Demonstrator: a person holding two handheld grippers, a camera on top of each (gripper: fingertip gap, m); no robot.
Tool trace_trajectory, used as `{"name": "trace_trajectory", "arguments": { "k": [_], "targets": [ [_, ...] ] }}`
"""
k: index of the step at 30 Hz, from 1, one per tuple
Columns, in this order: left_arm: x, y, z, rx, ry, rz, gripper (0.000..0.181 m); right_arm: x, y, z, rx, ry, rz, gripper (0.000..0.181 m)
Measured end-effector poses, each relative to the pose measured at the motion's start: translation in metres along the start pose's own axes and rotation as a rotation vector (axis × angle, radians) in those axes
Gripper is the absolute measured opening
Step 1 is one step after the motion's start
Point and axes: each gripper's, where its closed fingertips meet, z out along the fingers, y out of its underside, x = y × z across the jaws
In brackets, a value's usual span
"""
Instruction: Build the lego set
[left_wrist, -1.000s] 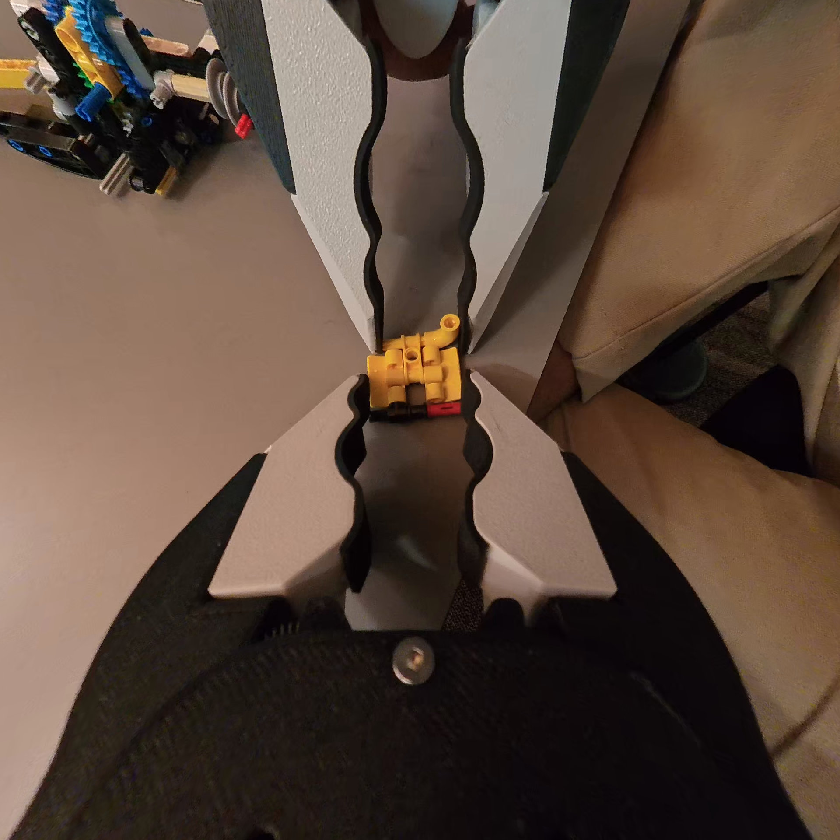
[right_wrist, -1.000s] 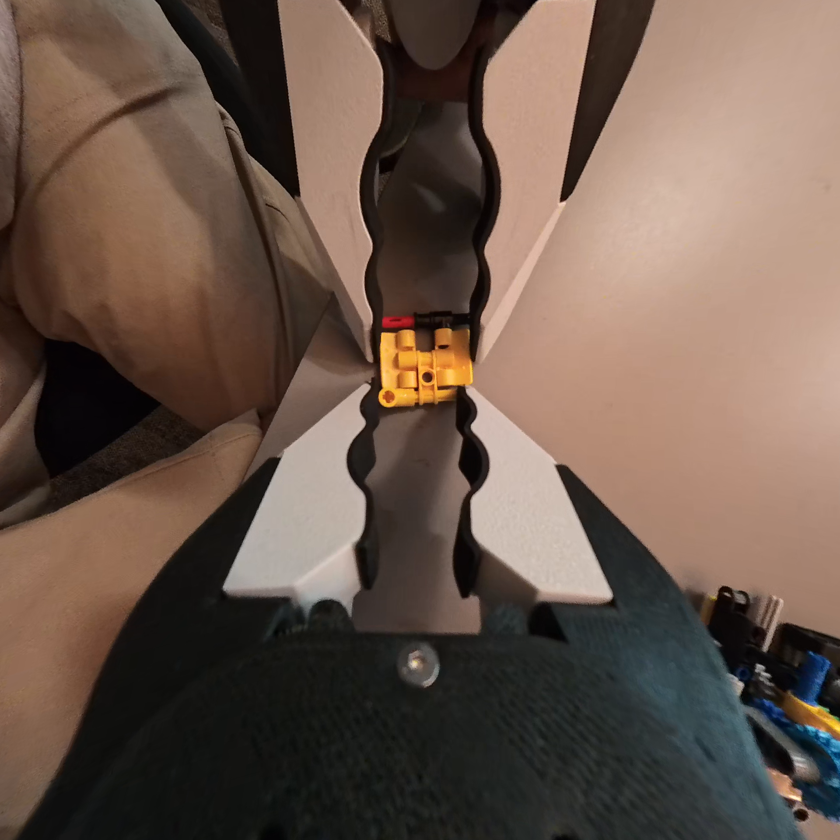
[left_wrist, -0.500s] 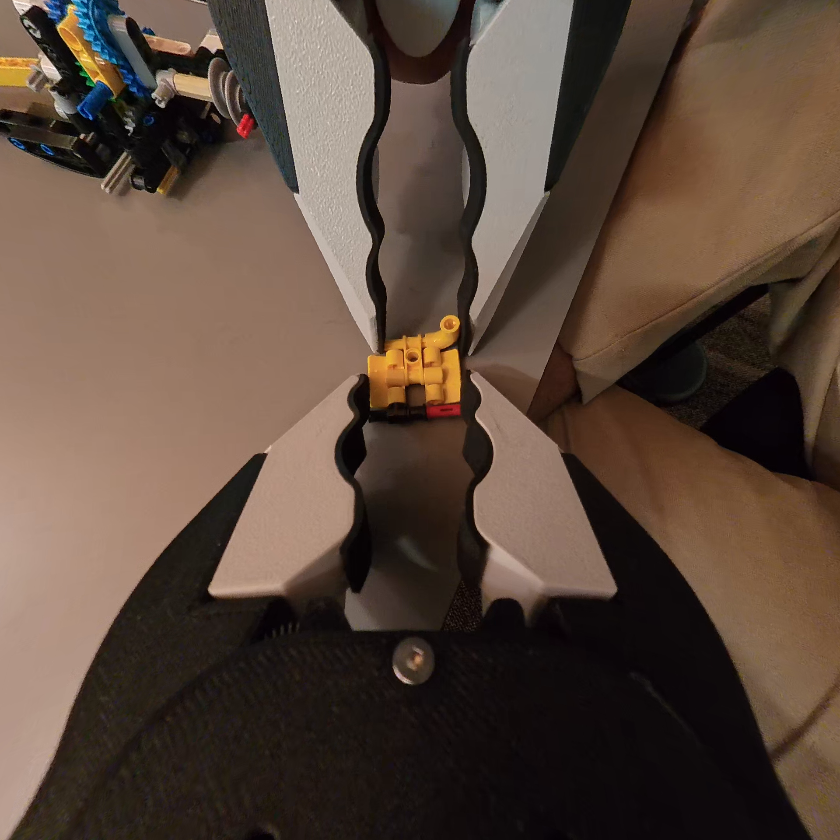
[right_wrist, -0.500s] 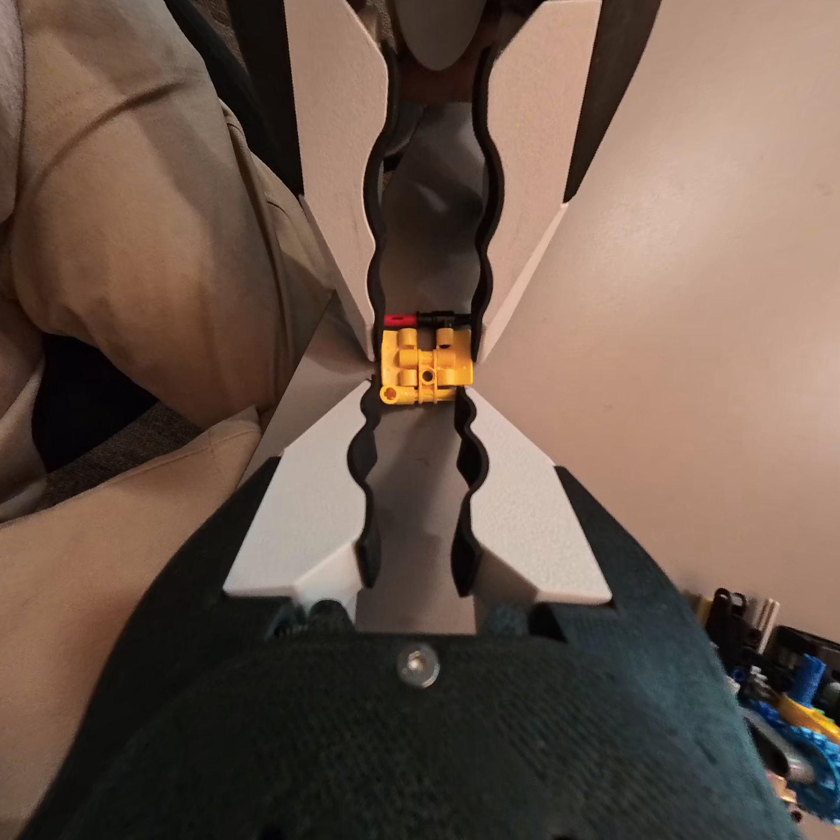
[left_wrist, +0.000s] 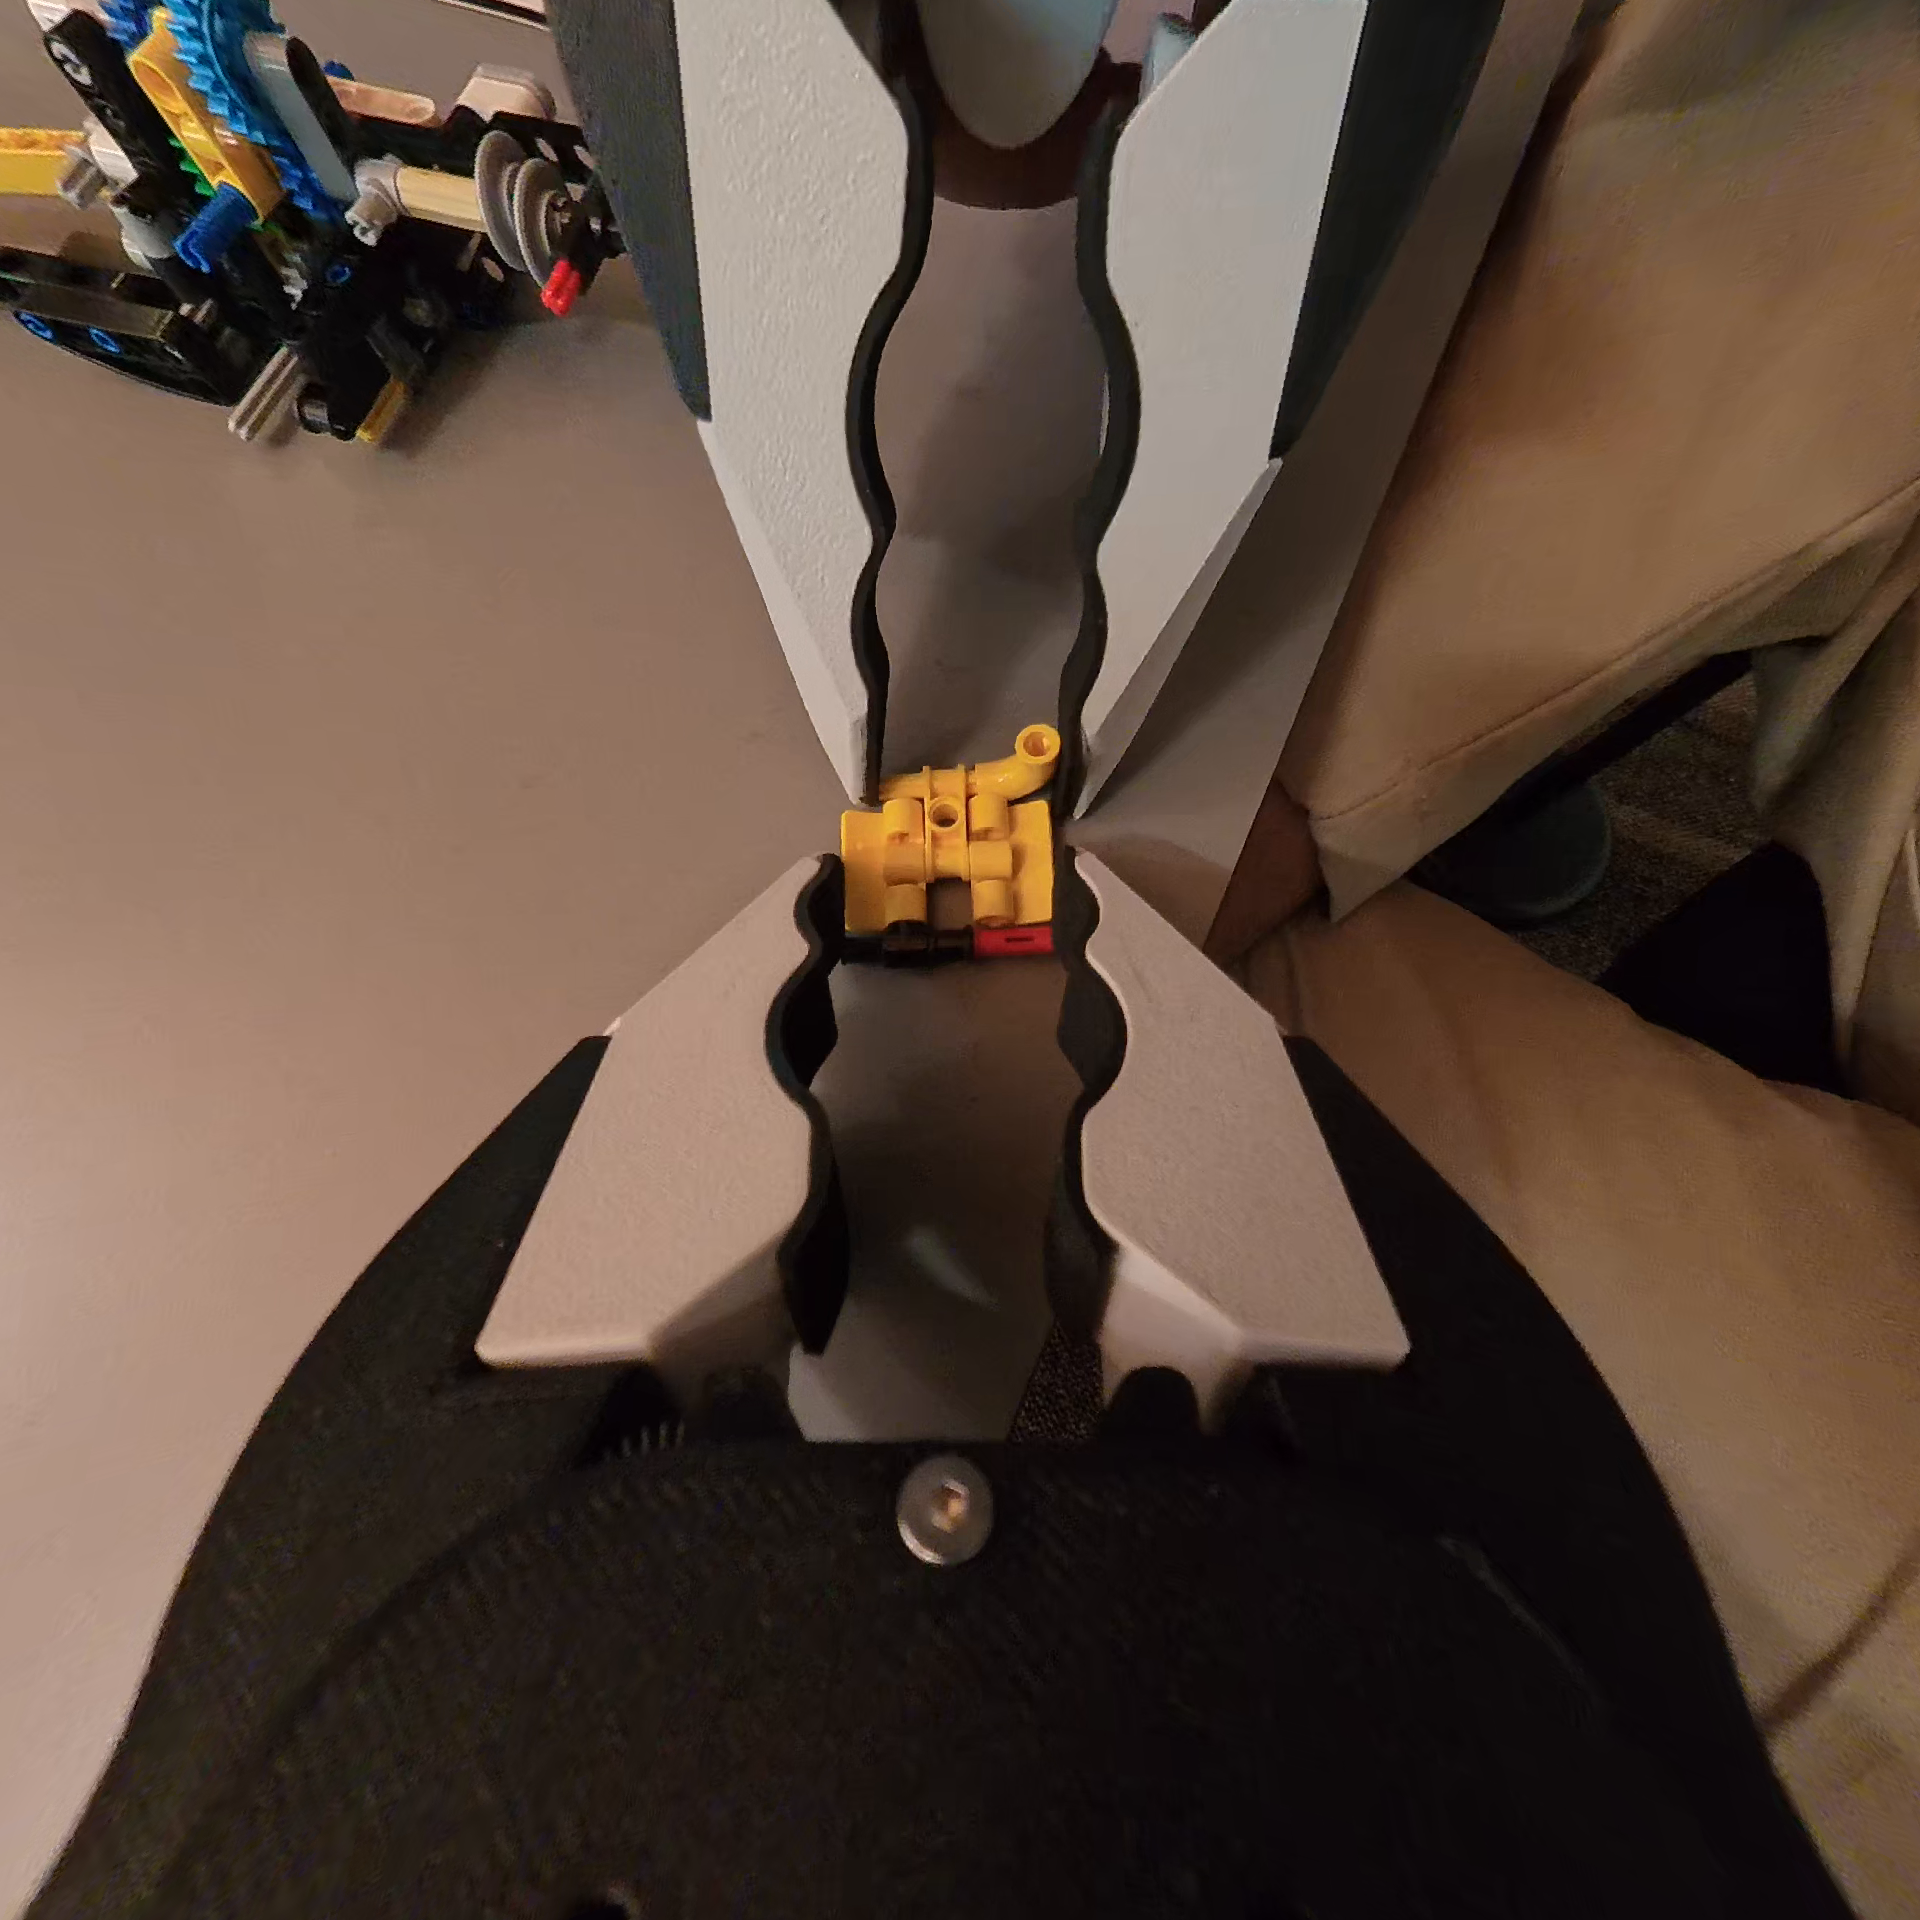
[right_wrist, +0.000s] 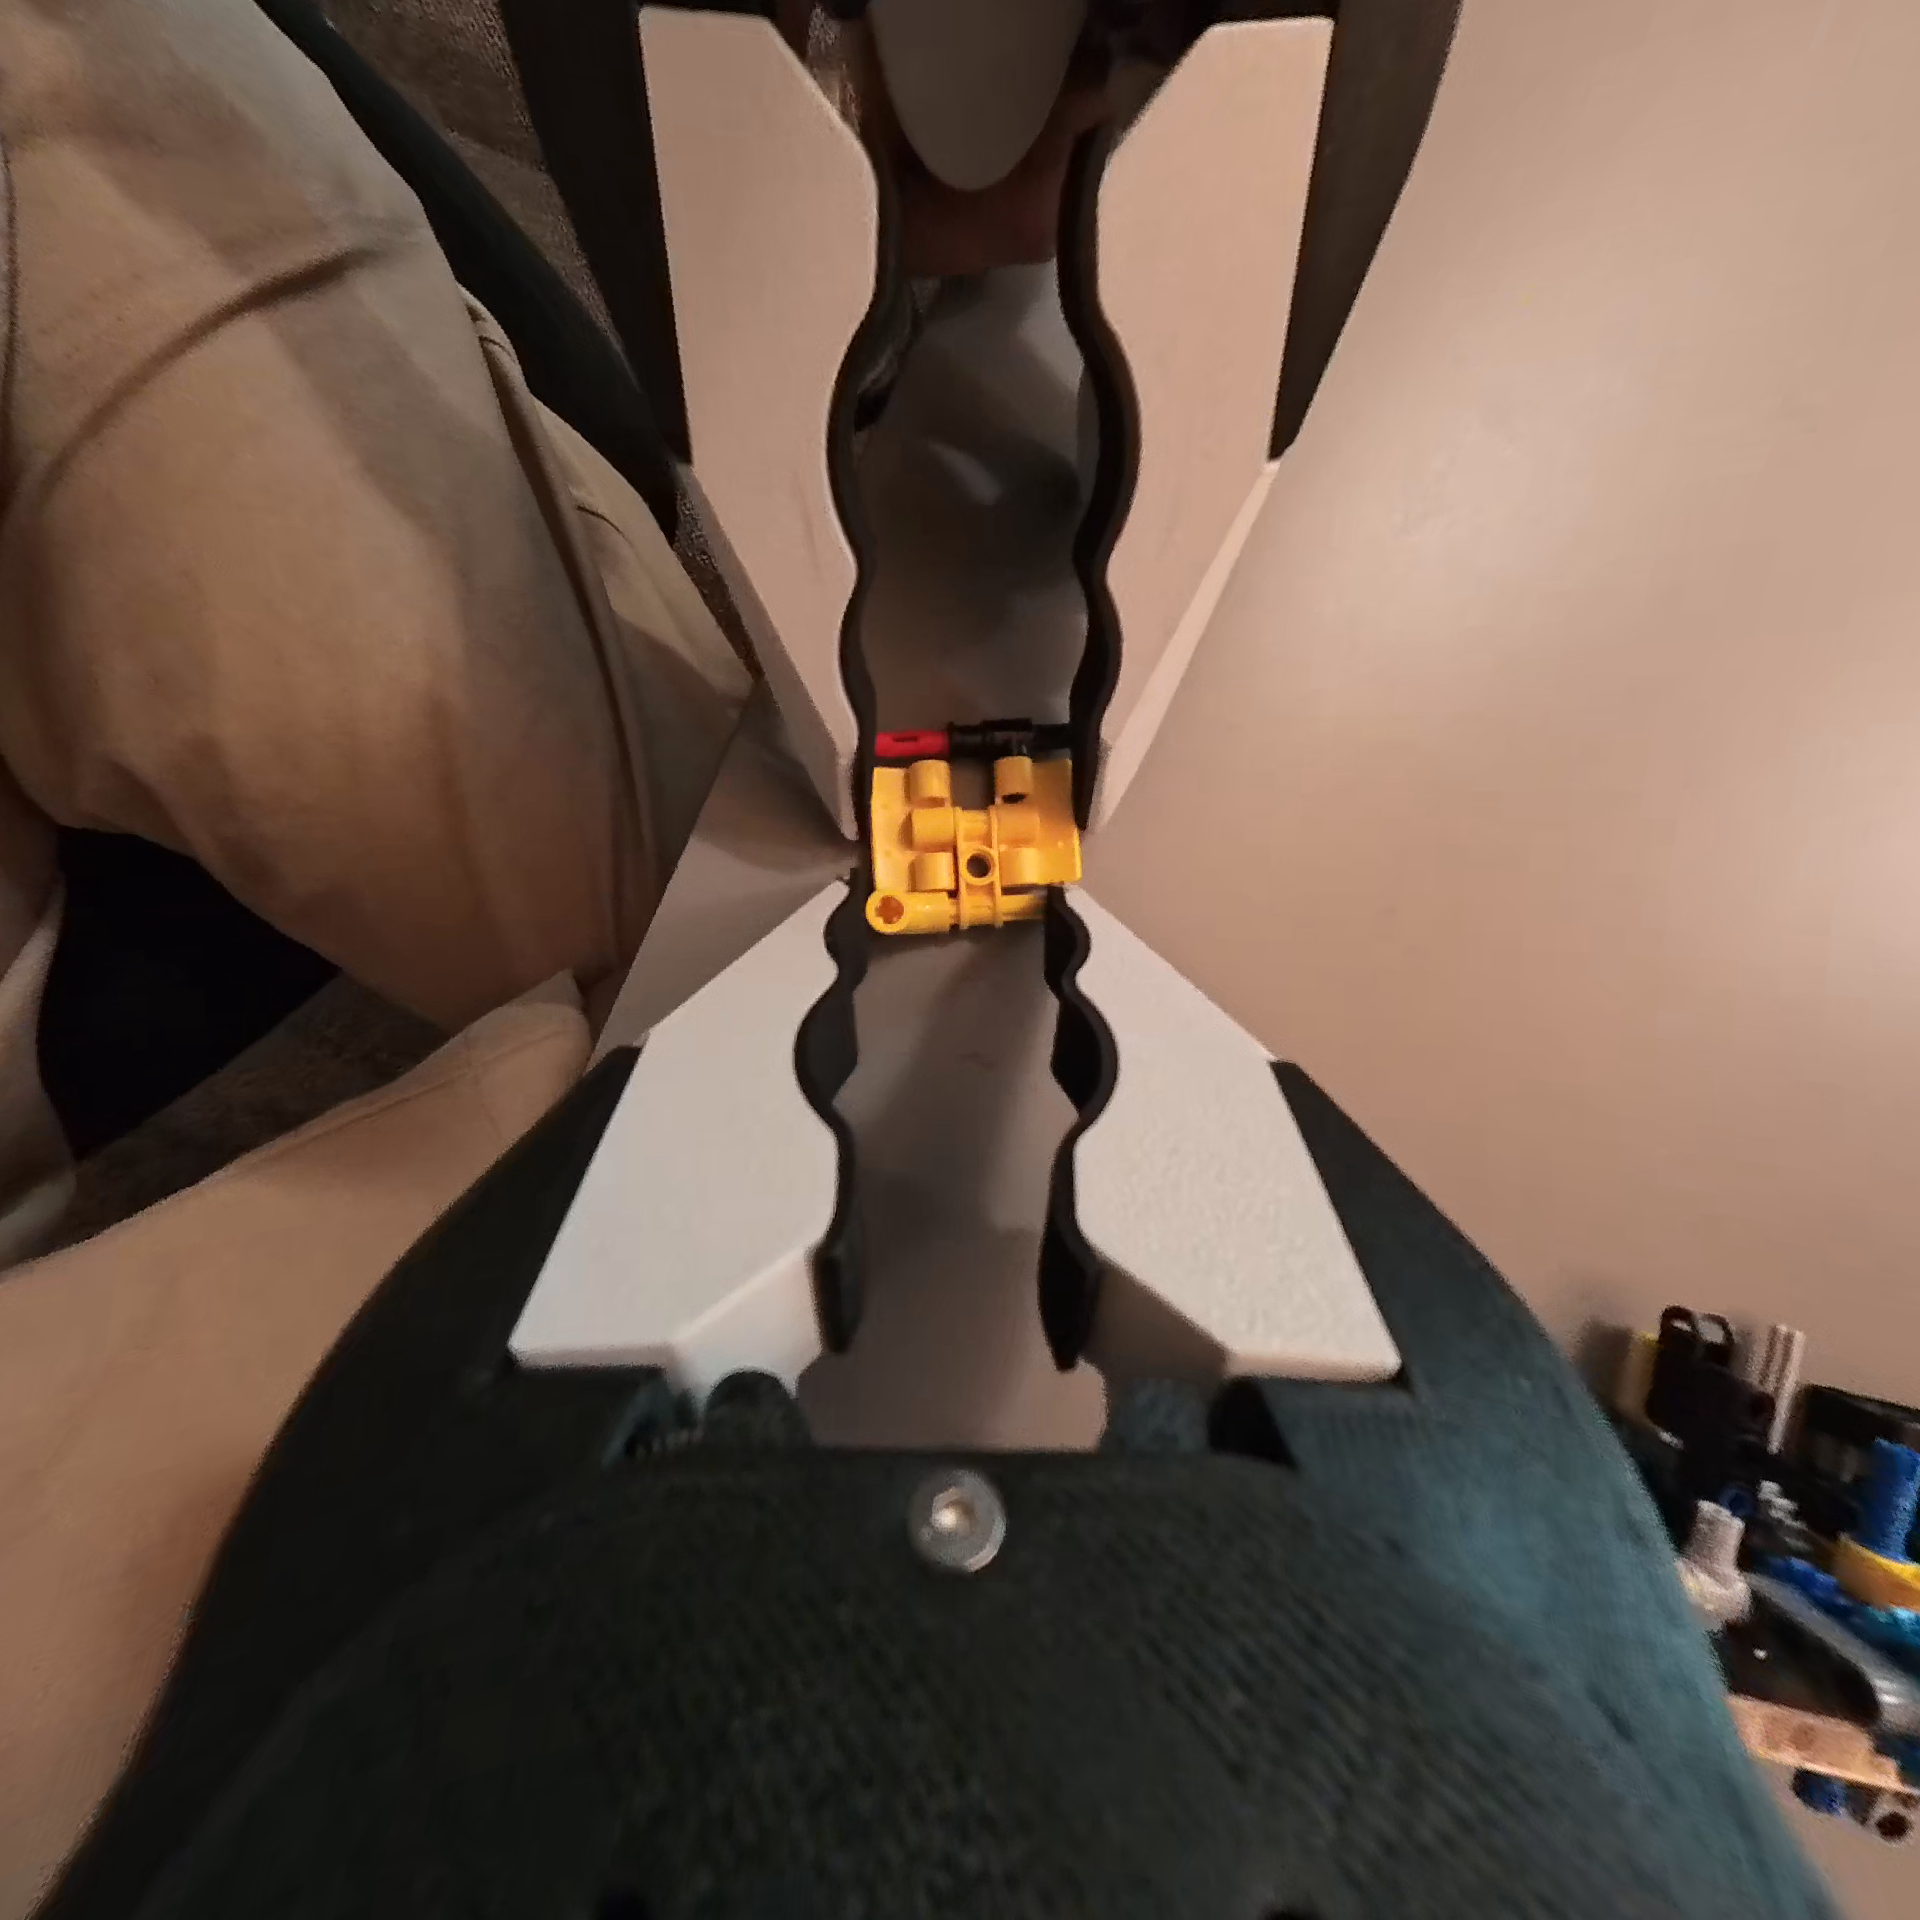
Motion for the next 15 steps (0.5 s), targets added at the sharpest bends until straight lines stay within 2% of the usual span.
{"name": "trace_trajectory", "arguments": {
  "k": [6, 8, 15],
  "targets": [
    [0.0, 0.0, 0.0, 0.0, 0.001, 0.002, 0.042, 0.0001, -0.0003, -0.0002, 0.035, 0.001, 0.008, 0.035],
    [0.0, 0.0, 0.0, 0.001, 0.003, 0.002, 0.042, -0.0026, -0.0007, 0.0003, 0.046, -0.019, 0.025, 0.043],
    [-0.0008, -0.0004, 0.0001, 0.002, 0.002, -0.005, 0.042, -0.0003, -0.0002, -0.0004, 0.065, -0.03, 0.034, 0.035]
  ]
}}
